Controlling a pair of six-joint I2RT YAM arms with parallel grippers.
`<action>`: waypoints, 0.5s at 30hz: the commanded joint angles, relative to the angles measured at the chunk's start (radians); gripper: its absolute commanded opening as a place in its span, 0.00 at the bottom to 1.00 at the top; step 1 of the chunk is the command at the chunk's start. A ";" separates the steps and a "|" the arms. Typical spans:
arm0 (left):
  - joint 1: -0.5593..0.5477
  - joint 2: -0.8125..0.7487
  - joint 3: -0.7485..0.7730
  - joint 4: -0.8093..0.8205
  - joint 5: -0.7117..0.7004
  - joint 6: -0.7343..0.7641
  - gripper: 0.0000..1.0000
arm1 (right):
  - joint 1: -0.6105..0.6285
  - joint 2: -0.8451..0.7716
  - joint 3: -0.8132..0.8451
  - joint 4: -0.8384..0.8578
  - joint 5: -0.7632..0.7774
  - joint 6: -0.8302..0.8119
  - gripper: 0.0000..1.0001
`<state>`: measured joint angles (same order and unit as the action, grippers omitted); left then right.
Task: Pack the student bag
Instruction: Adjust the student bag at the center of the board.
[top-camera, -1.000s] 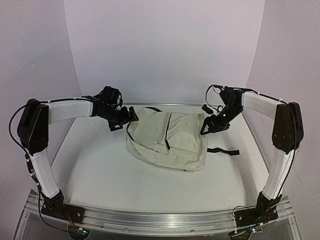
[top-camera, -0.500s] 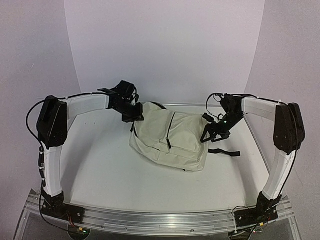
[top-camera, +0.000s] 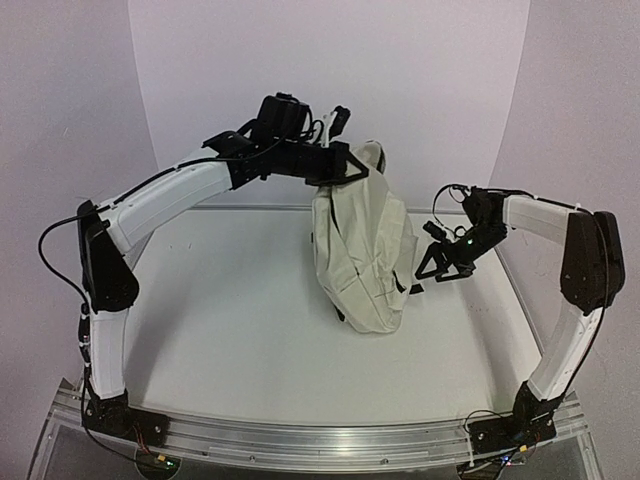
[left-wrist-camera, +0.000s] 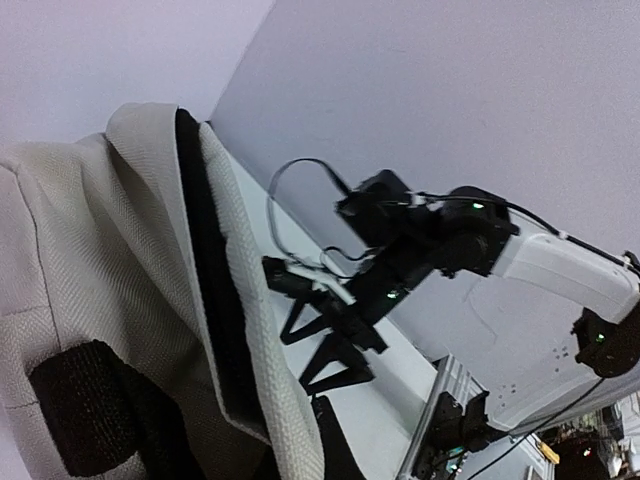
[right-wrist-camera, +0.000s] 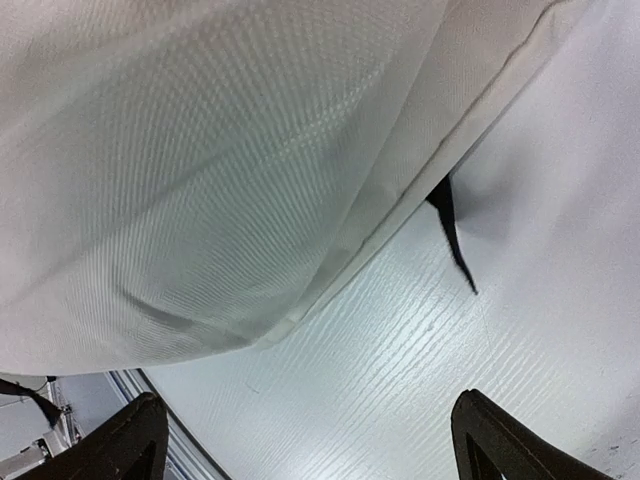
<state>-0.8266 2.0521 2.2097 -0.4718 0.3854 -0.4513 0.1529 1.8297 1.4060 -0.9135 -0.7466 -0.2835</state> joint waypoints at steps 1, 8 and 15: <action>0.151 -0.214 -0.175 0.132 -0.277 -0.117 0.00 | 0.008 -0.045 -0.011 -0.002 -0.013 -0.022 0.98; 0.218 -0.362 -0.514 -0.145 -0.632 -0.292 0.00 | 0.008 -0.061 -0.019 -0.001 -0.025 -0.017 0.98; 0.029 -0.337 -0.702 -0.054 -0.233 -0.277 0.10 | 0.009 -0.098 -0.091 0.001 -0.073 0.014 0.98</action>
<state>-0.6084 1.7563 1.5268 -0.6595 -0.1154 -0.7458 0.1577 1.7922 1.3523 -0.9060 -0.7767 -0.2835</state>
